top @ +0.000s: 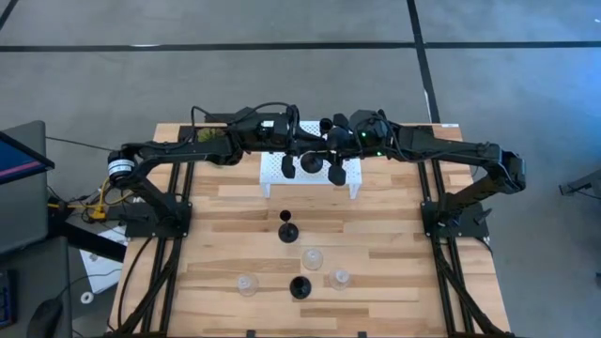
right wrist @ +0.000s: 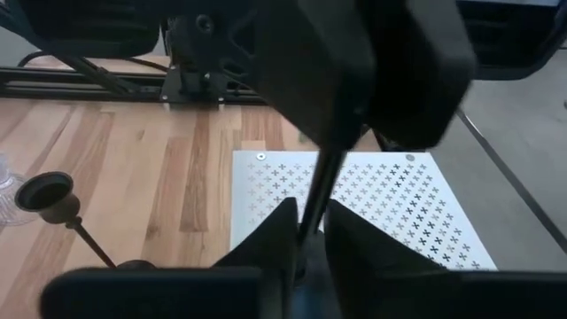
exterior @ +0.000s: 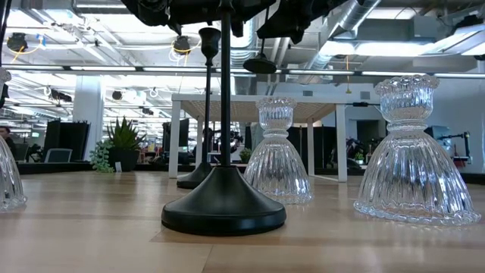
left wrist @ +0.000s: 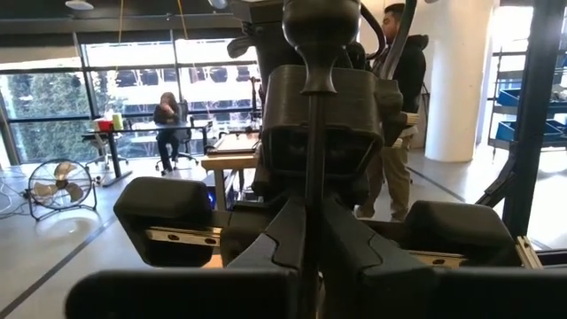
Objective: Pick & Place candle stick holders
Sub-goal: Put the top black candle holder on the shelf
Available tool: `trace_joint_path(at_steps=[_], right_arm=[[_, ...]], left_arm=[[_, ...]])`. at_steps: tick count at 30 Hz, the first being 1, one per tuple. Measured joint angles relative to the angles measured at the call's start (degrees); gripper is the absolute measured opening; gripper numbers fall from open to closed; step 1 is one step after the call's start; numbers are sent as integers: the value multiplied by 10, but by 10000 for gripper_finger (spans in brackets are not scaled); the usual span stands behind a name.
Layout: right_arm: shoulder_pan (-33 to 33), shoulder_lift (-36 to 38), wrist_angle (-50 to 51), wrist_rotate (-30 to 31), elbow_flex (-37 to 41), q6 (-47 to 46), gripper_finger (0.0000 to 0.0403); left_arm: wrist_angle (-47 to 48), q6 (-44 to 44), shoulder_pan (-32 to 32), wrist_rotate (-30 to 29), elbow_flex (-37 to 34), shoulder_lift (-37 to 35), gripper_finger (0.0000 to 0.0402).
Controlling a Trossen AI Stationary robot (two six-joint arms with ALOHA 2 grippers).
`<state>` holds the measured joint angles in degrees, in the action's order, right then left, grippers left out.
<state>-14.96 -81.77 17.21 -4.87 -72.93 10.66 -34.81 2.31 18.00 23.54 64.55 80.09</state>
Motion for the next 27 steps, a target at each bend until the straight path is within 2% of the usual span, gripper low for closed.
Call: trace_joint_path(at_steps=[6, 15, 19, 27], right_arm=[[-1, 19, 20, 4, 0, 0, 68], [-2, 95, 101, 15, 0, 2, 59], [4, 126, 154, 77, 1, 5, 11], [26, 168, 182, 137, 10, 9, 1]], left_arm=[[8, -3, 13, 5, 0, -11, 13], [31, -10, 45, 5, -1, -38, 13], [27, -11, 72, 3, -30, -71, 13], [-19, -12, 144, -1, -144, -176, 13]])
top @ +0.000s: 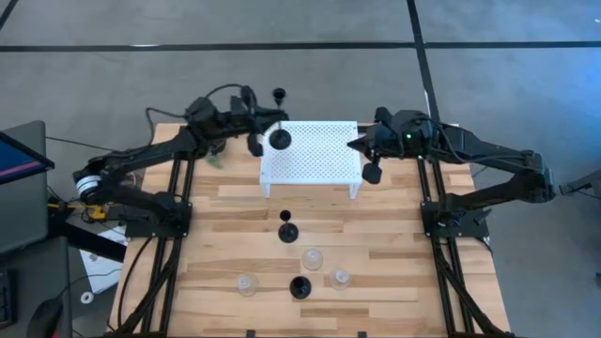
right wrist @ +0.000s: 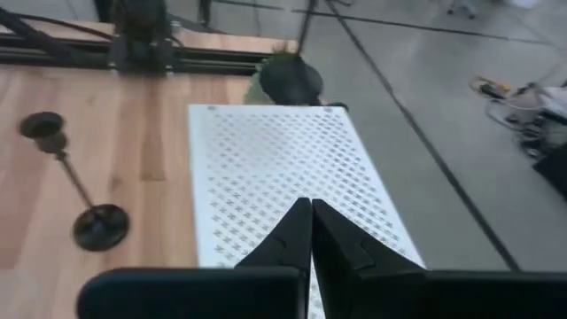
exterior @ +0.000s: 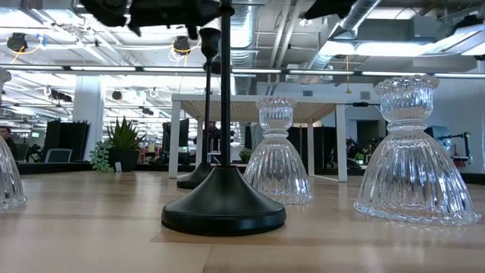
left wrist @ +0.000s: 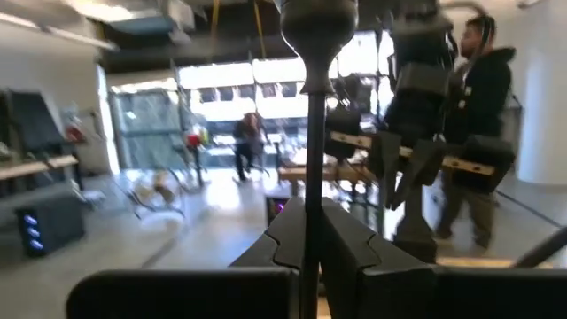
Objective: Pick & Place candle stick holders
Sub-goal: Put the top black candle holder on the shelf
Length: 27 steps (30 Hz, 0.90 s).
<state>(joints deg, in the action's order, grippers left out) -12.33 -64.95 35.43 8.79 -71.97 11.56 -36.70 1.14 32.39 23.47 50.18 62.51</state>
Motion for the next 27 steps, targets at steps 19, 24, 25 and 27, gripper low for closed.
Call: trace_joint_path(at_steps=[19, 24, 25, 27], right_arm=[[-59, 238, -154, 22, 318, -69, 0], [-57, 257, -166, 33, 356, -85, 0], [-57, 260, -171, 37, 364, -86, 0], [-57, 261, -180, 40, 375, -86, 0]], left_arm=[[-143, -34, 47, 6, -81, 19, 13], [-150, -35, 51, 6, -81, 39, 13], [-155, -35, 51, 6, -81, 44, 13], [-168, -36, 51, 5, -81, 57, 13]])
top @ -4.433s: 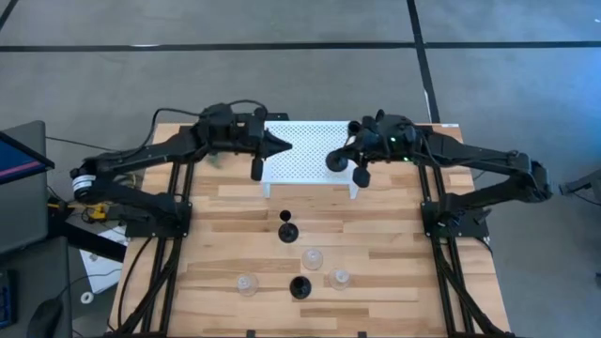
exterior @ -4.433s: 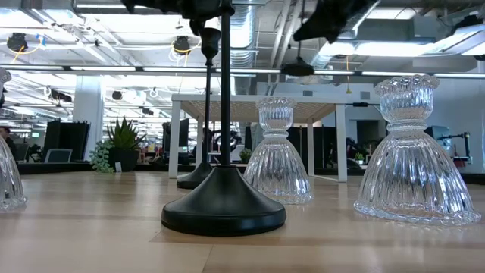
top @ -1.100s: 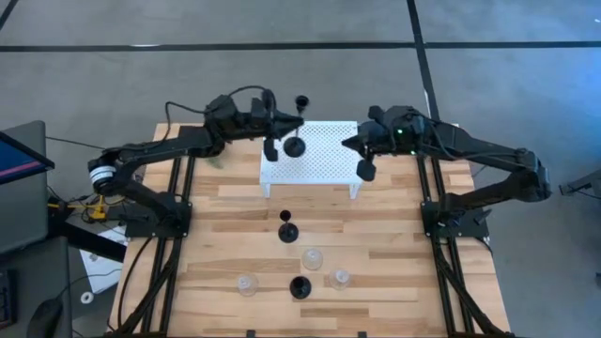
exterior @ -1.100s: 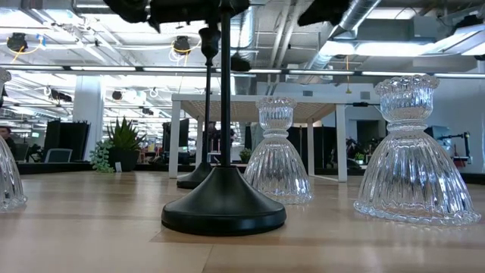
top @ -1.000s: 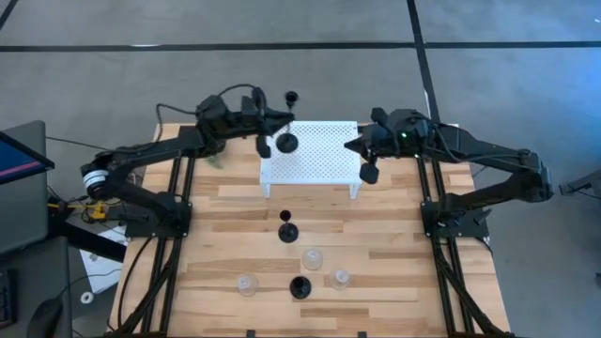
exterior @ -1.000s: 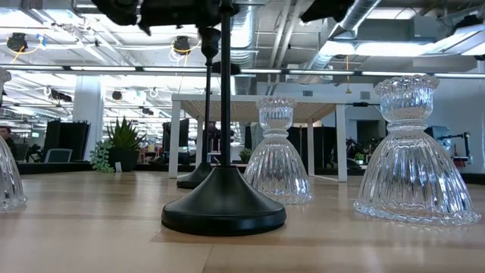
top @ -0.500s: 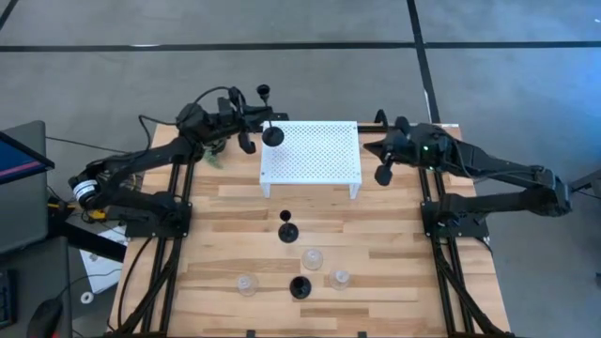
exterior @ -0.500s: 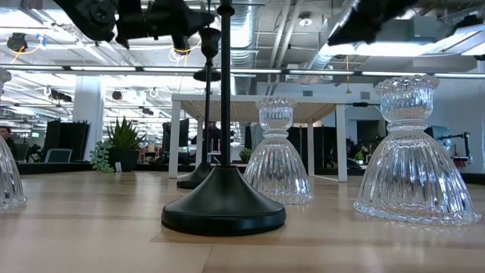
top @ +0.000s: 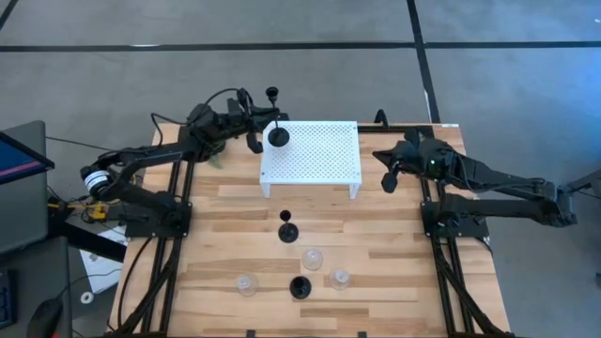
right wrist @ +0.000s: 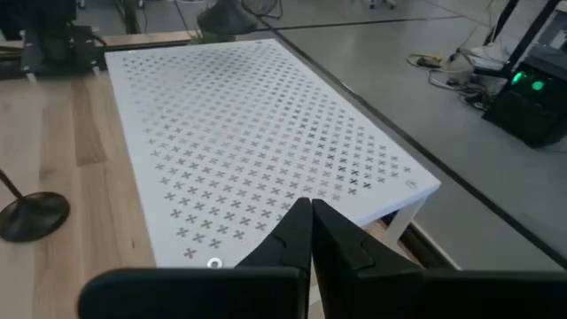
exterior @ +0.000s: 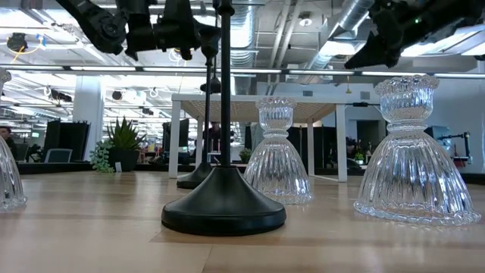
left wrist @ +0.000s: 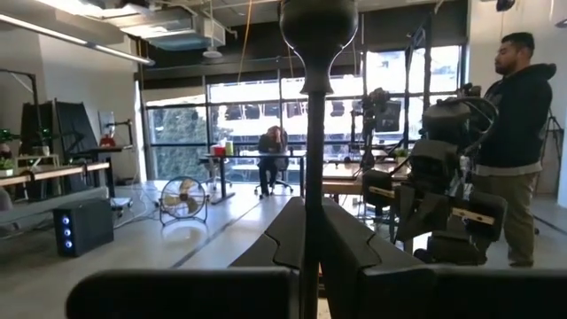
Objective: Pick & Place candle stick holders
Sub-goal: Put the top black candle holder on the shelf
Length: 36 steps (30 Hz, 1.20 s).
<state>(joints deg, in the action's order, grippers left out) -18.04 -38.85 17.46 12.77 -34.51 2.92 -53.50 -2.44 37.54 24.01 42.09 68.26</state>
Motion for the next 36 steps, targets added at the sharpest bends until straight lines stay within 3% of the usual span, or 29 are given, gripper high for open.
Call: trace_joint_path(at_steps=[9, 36], right_arm=[[0, -1, -1, 8, 3, 0, 0], [0, 0, -1, 8, 2, 0, 0]], left_arm=[[-67, -12, 9, -13, 0, 53, 13], [-90, -9, 8, -43, 0, 108, 13]])
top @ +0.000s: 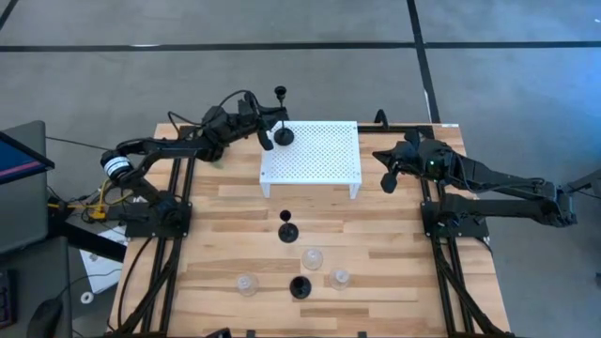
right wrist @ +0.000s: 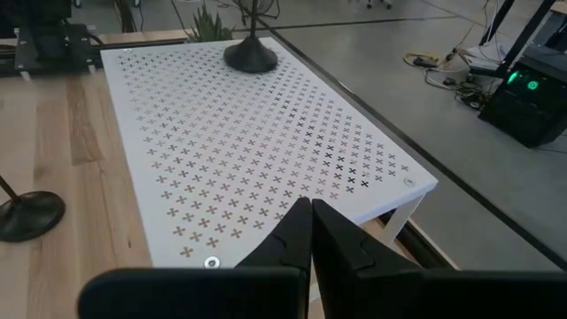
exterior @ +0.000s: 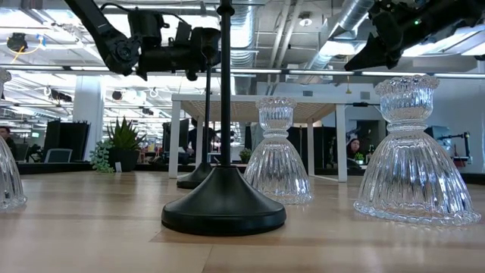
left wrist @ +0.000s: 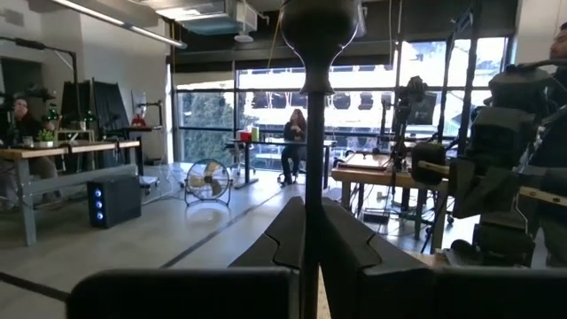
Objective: Pick & Place candle stick holders
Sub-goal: Put the top black candle holder on the shelf
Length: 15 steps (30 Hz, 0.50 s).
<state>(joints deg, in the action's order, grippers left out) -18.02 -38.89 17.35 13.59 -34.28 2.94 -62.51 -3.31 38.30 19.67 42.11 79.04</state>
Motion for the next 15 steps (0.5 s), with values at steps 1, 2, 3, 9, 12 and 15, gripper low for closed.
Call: trace_joint_path(at_steps=[1, 2, 3, 9, 12, 15], right_arm=[[0, 0, 0, 0, 0, 0, 0], [0, 0, 0, 0, 0, 0, 0], [0, 0, 0, 0, 0, 0, 0], [0, 0, 0, 0, 0, 0, 0], [0, 0, 0, 0, 0, 0, 0], [0, 0, 0, 0, 0, 0, 0]], left_arm=[[-7, 0, 0, 0, 0, 1, 13], [-11, 0, 0, 0, 0, 1, 13], [-12, 0, 0, 0, 0, 1, 13], [-10, 11, 0, -6, 0, 7, 13], [-14, 11, 0, -13, 0, 13, 13], [-18, 11, 0, -14, 1, 18, 13]])
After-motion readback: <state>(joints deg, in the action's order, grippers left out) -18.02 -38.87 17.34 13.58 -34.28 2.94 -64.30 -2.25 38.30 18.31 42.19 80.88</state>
